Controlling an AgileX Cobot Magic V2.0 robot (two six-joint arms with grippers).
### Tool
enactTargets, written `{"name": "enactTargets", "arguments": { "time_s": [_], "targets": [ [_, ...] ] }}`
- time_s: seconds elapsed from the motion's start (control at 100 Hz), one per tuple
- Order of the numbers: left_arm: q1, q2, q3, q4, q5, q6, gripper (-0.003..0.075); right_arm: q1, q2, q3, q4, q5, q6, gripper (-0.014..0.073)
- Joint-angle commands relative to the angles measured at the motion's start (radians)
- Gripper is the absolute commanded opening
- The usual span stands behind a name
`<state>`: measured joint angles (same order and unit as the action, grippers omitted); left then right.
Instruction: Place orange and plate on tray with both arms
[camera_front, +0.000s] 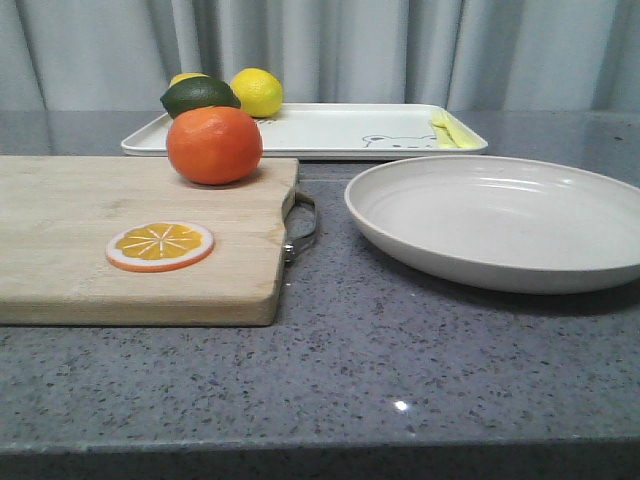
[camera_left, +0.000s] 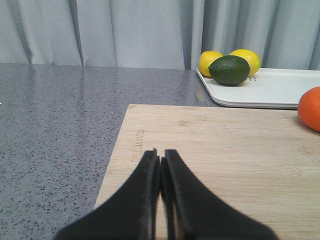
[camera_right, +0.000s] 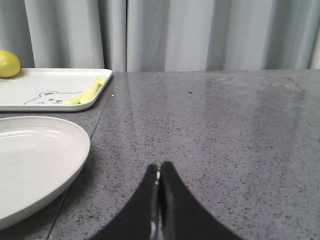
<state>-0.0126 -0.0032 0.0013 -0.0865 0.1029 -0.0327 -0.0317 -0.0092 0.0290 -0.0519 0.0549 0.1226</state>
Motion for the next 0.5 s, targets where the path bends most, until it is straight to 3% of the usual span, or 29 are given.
{"name": "enactTargets", "arguments": {
  "time_s": [0.0,0.49],
  "targets": [
    [0.001,-0.031,0.022,0.0,-0.091,-0.005,-0.0019,0.003,-0.021,-0.001,-0.009,-0.075,-0.001,-0.0067],
    [0.001,-0.031,0.022,0.0,-0.103,-0.005,-0.0019,0.003,-0.021,-0.001,-0.009,-0.075,-0.001,-0.0067]
  ]
}}
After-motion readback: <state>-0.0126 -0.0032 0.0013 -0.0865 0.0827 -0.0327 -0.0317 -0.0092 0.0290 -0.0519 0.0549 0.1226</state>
